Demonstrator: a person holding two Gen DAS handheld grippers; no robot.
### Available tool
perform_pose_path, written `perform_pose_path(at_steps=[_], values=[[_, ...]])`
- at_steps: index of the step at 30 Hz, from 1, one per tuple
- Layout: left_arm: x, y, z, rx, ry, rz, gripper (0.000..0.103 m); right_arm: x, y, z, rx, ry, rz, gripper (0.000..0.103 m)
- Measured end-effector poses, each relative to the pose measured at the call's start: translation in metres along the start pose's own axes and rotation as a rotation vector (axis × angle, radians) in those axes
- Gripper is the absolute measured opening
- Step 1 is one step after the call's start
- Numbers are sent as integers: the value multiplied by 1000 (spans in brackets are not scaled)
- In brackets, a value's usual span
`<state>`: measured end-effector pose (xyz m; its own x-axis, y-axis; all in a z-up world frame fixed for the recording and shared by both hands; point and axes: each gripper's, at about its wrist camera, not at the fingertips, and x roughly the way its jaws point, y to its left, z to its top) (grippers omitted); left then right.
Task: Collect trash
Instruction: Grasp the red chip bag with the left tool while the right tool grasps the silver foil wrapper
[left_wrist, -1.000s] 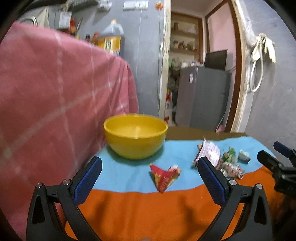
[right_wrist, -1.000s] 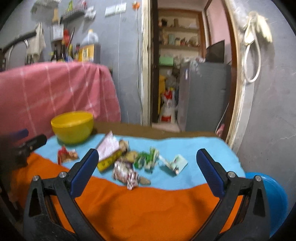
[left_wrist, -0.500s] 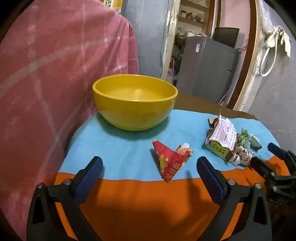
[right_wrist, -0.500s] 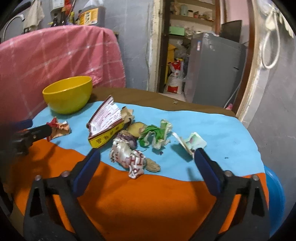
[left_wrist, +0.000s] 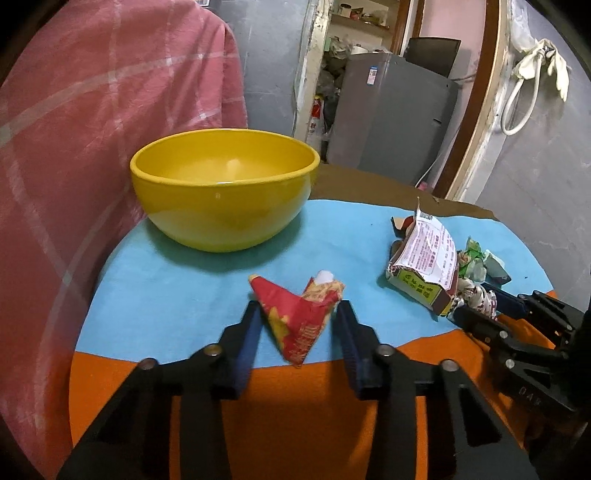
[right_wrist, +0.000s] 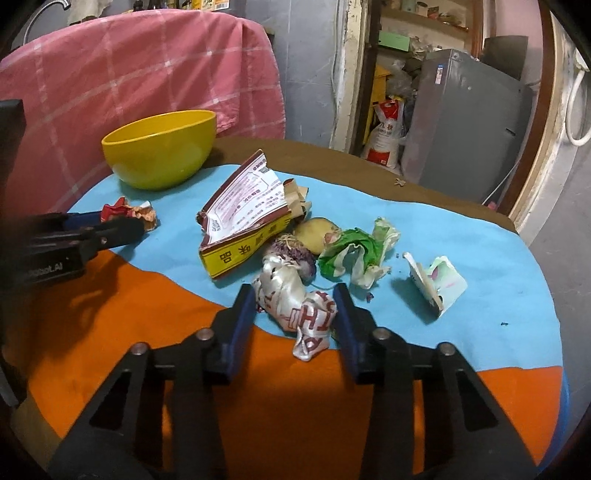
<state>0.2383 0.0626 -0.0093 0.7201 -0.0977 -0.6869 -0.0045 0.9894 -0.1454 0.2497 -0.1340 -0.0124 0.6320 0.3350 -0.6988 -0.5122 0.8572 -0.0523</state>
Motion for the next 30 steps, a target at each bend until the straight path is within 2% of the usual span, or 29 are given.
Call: perform_pose_path(at_steps=[3, 14, 17, 24, 30], values=[[0, -3, 1, 11, -4, 8, 28, -1, 0, -1, 10, -9, 3, 37], [-4, -11, 1, 45, -34, 16, 21, -8, -1, -3, 17, -51, -16, 31], [-7, -14, 0, 59, -43, 5, 17, -16, -4, -6, 35, -89, -13, 30], [-15, -27, -1, 92, -66, -18, 16, -44, -13, -15, 92, -205, 17, 30], [-38, -46, -2, 101, -156, -105, 16, -73, -22, -22, 132, -337, 21, 30]])
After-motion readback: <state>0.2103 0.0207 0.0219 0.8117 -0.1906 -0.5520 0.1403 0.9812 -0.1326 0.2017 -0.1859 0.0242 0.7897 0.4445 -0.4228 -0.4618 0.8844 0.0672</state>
